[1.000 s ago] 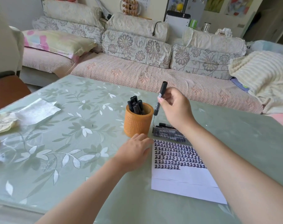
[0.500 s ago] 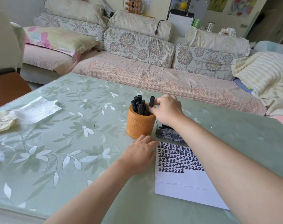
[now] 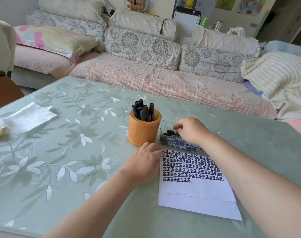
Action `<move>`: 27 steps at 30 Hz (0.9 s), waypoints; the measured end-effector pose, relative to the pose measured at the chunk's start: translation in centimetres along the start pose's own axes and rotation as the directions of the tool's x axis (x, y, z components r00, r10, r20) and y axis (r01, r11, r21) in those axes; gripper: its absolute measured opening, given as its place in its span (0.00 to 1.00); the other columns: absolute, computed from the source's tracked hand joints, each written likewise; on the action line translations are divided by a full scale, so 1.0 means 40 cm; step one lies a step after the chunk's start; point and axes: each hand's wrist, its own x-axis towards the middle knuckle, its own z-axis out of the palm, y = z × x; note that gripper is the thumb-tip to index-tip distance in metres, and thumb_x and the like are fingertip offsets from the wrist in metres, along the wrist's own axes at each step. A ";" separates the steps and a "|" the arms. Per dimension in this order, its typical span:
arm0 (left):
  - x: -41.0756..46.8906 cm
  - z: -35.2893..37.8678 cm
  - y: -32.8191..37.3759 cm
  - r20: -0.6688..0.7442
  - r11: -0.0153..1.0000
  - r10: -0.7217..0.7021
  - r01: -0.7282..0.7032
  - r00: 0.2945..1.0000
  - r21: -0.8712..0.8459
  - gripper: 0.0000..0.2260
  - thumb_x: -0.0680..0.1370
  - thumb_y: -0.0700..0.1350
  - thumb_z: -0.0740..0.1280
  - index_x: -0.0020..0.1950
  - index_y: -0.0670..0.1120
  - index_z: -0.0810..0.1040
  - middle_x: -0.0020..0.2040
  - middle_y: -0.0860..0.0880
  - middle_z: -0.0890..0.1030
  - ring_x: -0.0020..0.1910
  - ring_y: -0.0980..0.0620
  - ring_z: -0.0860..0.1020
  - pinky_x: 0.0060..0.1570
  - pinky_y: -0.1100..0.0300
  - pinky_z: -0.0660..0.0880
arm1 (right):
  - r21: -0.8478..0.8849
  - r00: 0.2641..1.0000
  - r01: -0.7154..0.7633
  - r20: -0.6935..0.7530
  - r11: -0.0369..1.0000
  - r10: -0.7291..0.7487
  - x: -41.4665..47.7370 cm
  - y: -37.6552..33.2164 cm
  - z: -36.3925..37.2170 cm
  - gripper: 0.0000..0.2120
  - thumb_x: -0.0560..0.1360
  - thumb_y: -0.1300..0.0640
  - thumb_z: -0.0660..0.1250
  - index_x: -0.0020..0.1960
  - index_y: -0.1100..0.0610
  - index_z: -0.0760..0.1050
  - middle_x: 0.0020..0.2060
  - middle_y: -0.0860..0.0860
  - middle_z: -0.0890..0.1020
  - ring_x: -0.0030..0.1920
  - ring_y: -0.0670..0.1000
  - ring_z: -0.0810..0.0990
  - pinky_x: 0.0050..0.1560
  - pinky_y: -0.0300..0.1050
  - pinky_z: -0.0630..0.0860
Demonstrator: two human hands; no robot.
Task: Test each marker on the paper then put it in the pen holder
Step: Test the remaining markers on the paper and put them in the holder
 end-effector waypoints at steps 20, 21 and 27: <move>-0.001 0.002 -0.007 -0.023 1.000 0.012 -0.012 1.000 -0.007 0.17 0.81 0.50 0.52 0.63 0.52 0.77 0.62 0.54 0.75 0.59 0.52 0.69 0.60 0.59 0.68 | -0.243 0.975 0.200 -0.046 0.949 -0.218 -0.023 -0.007 -0.005 0.15 0.82 0.50 0.56 0.65 0.50 0.74 0.53 0.52 0.76 0.54 0.58 0.77 0.53 0.53 0.72; -0.001 0.001 -0.006 -0.027 1.000 0.014 -0.014 1.000 -0.008 0.16 0.81 0.50 0.54 0.63 0.52 0.77 0.62 0.54 0.75 0.60 0.52 0.69 0.60 0.59 0.68 | -0.223 0.974 0.204 -0.052 0.953 -0.220 -0.041 -0.012 -0.007 0.15 0.83 0.50 0.55 0.66 0.49 0.72 0.54 0.52 0.75 0.53 0.58 0.77 0.50 0.52 0.70; -0.002 -0.010 0.010 -0.097 0.998 -0.015 0.009 0.995 -0.061 0.15 0.80 0.47 0.55 0.63 0.50 0.75 0.56 0.52 0.76 0.55 0.51 0.72 0.53 0.53 0.74 | -0.297 0.919 0.284 -0.189 0.912 -0.347 -0.120 -0.001 0.003 0.09 0.83 0.54 0.54 0.61 0.53 0.68 0.54 0.50 0.76 0.54 0.55 0.75 0.57 0.53 0.68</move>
